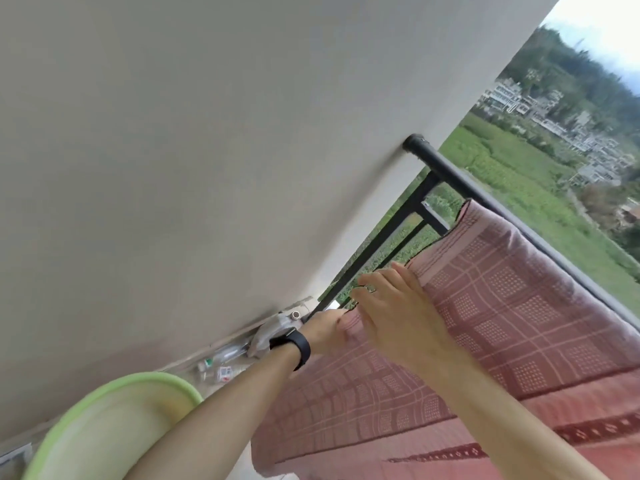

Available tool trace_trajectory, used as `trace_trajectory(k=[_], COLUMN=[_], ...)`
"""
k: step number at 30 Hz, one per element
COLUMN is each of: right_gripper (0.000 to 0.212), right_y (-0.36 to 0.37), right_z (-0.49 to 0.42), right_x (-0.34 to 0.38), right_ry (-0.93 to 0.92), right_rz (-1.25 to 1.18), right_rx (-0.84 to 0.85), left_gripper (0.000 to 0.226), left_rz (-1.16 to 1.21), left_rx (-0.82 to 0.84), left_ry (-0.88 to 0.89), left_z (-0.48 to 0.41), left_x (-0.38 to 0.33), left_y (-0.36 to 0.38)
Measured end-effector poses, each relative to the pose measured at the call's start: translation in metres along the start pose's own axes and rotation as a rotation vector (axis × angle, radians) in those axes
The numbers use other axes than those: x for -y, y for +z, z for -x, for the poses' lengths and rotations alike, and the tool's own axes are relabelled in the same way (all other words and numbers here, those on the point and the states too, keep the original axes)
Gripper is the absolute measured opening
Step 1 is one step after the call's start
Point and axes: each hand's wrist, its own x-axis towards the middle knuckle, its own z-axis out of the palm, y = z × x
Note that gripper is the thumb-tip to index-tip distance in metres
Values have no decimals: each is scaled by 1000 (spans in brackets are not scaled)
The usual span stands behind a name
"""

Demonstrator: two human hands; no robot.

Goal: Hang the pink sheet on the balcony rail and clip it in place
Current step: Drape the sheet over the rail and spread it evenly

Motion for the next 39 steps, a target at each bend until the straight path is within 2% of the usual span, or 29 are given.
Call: trace_trajectory(k=[2, 4, 6, 8, 10, 13, 15, 19, 23, 25, 27, 29, 32, 34, 36, 39], right_gripper=[21, 20, 18, 20, 31, 38, 37, 47, 65, 60, 51, 45, 45, 57, 73, 73], right_y=[-9, -30, -53, -69, -78, -82, -78, -75, -79, -78, -70, -56, -51, -62, -78, -103], right_z=[21, 42, 63, 80, 97, 117, 128, 150, 185, 202, 220, 232, 234, 233, 236, 247], right_x=[-6, -12, -22, -34, -43, -48, -51, -61, -75, -76, -70, -61, -67, -81, -97, -126], right_ry=[36, 89, 193, 367, 603, 883, 946, 1054, 1220, 1274, 1290, 1298, 1321, 1366, 1398, 1490], right_rz=[-210, -259, -198, -67, 17, -16, -1, 79, 122, 126, 141, 157, 132, 91, 32, -183], right_rx=[-267, -483, -677, -748, -676, -490, -434, -360, -303, -350, -422, -466, -467, -386, -215, 136], left_gripper=[23, 21, 34, 51, 49, 35, 24, 16, 24, 23, 20, 26, 35, 41, 45, 58], left_rz=[-30, 108, 288, 434, 435, 300, 236, 305, 152, 85, 86, 41, -357, -606, -702, -806], left_rx=[25, 27, -11, -44, -125, -184, -195, -200, -495, -627, -657, -646, -665, -610, -578, -523], left_ry=[7, 40, 102, 221, 369, 520, 532, 490, 514, 463, 414, 536, 883, 905, 837, 705], left_z=[-2, 5, 19, 33, 48, 54, 49, 41, 32, 29, 30, 39, 53, 53, 52, 48], left_x=[-7, -24, -55, -94, -141, -191, -205, -207, -206, -208, -212, -218, -224, -228, -236, -260], left_y=[-12, -34, -65, -95, -119, -134, -129, -122, -122, -130, -134, -124, -93, -76, -70, -71])
